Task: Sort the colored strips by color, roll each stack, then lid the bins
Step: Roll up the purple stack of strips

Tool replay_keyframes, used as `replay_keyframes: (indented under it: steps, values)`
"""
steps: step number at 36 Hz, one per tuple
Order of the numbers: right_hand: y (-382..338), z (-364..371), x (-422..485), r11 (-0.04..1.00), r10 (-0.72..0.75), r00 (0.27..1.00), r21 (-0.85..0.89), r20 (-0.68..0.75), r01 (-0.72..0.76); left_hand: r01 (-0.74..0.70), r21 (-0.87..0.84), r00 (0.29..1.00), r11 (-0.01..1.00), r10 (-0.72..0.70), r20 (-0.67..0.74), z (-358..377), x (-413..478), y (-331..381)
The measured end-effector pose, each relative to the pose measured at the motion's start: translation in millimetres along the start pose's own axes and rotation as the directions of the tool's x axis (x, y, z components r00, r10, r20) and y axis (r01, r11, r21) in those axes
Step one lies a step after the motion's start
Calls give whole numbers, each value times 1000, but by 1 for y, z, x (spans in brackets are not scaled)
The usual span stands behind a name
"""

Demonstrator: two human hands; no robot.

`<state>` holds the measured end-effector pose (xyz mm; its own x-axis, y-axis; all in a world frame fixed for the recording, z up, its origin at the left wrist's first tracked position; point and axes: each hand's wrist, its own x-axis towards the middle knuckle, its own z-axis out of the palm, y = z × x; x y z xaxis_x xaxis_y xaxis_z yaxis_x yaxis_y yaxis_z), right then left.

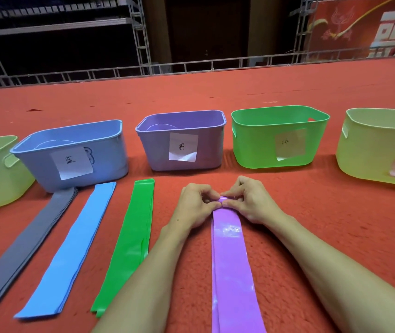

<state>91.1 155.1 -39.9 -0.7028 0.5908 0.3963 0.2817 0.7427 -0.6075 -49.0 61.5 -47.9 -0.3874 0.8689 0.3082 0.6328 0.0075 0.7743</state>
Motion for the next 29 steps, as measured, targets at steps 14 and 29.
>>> replay_keyframes:
  steps: [14,29]
  values:
    - [0,-6,-4,999,-33,999,37,32,32,28,60,994,998,-34,107,-7,2,0]
    - [0,-9,-8,929,51,986,356,156,-104,-80,139,982,987,54,183,-10,-3,2]
